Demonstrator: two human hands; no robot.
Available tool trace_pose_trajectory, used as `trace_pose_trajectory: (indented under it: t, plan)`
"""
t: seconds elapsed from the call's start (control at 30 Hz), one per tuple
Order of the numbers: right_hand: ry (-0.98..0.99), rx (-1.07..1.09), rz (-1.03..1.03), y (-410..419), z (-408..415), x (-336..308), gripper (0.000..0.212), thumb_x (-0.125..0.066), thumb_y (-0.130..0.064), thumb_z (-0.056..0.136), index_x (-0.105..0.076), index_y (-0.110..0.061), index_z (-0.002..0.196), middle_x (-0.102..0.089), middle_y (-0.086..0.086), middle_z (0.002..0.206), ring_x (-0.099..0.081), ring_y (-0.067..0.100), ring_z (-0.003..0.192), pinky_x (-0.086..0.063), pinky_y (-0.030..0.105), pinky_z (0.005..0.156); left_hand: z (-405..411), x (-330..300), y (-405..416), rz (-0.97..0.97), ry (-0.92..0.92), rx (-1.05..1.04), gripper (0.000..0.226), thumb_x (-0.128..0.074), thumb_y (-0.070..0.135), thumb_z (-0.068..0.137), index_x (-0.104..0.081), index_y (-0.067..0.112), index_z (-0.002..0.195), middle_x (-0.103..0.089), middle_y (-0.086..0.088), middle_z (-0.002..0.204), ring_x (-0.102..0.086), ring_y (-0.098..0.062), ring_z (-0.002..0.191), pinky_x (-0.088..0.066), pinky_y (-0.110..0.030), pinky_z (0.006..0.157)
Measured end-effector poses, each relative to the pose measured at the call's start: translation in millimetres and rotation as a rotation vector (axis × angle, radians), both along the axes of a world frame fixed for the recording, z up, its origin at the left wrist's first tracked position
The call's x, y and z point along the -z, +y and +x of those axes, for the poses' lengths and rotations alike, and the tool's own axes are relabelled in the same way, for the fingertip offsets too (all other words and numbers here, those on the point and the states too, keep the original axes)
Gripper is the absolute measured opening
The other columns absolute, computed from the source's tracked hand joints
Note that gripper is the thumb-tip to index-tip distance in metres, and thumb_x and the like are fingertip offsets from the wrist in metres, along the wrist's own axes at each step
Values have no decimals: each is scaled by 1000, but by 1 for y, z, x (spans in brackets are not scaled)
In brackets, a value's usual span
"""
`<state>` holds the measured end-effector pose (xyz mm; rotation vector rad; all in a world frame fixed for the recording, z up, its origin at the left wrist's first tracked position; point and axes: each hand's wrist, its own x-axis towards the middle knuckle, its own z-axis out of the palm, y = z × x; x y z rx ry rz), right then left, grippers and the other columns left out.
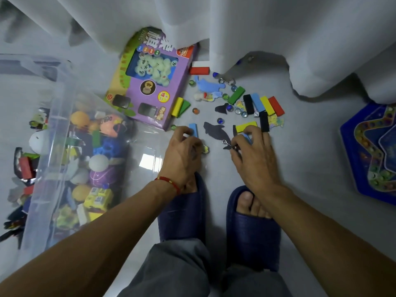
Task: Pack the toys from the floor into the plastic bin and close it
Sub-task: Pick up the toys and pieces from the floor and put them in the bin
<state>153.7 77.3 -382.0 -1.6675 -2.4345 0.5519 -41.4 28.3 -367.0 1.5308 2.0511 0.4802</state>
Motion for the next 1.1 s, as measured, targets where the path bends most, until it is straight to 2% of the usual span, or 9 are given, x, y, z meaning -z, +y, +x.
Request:
trace_pose_trajectory:
  t: [0.1,0.23,0.3,0.4,0.53,0.77,0.87,1.0,1.1]
  plan:
    - [53,23,-1,-5,3,0,18,-72,-26,86,-63,-20,101,-47,6,125,-45,25,110,-49,40,87,1,0,-2,-13,-34,7,23,-72,15,85,-70,9,107,-45,-8,132,-56,-16,102,-32,5,86]
    - [5,83,14,0,-8,-3,47,-74,-43,82,-56,-14,114,-50,12,119,-48,29,103,-48,41,82,6,-3,-4,-25,-78,-42,54,-84,27,74,-56,12,119,-37,-8,134,-55,-22,104,-51,-25,93]
    - [-53,97,-5,5,-17,-3,64,-74,-49,82,-51,-11,127,-52,13,122,-49,30,106,-47,41,84,10,-4,0,-24,-97,-109,75,-90,34,67,-49,13,126,-34,-8,135,-53,-19,99,-51,-25,90]
    - [-89,73,-27,12,-26,-4,67,-74,-49,82,-48,-13,133,-53,11,126,-48,31,113,-45,43,85,15,-2,10,-30,-56,-150,87,-90,33,66,-43,11,136,-36,-11,136,-48,-19,105,-49,-26,93]
    - [-70,59,-75,12,-26,-3,60,-74,-45,83,-49,-19,130,-51,7,127,-46,31,117,-39,44,87,16,-1,16,-65,36,-120,77,-82,32,77,-42,13,141,-44,-10,136,-49,-28,119,-49,-35,100]
    - [-11,136,-125,3,-15,5,62,-76,-52,77,-53,-13,120,-52,11,119,-47,30,113,-39,40,89,15,-6,-1,-110,88,-80,49,-68,33,90,-54,12,132,-50,-11,125,-54,-28,110,-50,-34,96]
    - [16,133,-102,0,-14,7,54,-77,-47,78,-57,-11,113,-55,12,112,-49,32,108,-40,42,87,17,-10,-3,-109,105,-62,44,-68,30,90,-56,10,128,-50,-12,123,-54,-28,106,-49,-34,93]
    - [-13,68,-56,-2,-14,14,41,-75,-40,83,-59,-8,102,-57,14,100,-52,32,94,-44,43,78,19,-9,-6,-95,172,26,29,-64,28,93,-57,10,115,-56,-12,110,-55,-28,95,-51,-38,80]
    - [-49,36,-34,-2,-15,17,41,-72,-40,86,-57,-7,103,-55,14,102,-51,29,94,-47,41,81,20,-5,-9,-68,260,98,24,-61,27,95,-58,9,111,-57,-12,102,-54,-28,89,-47,-36,70]
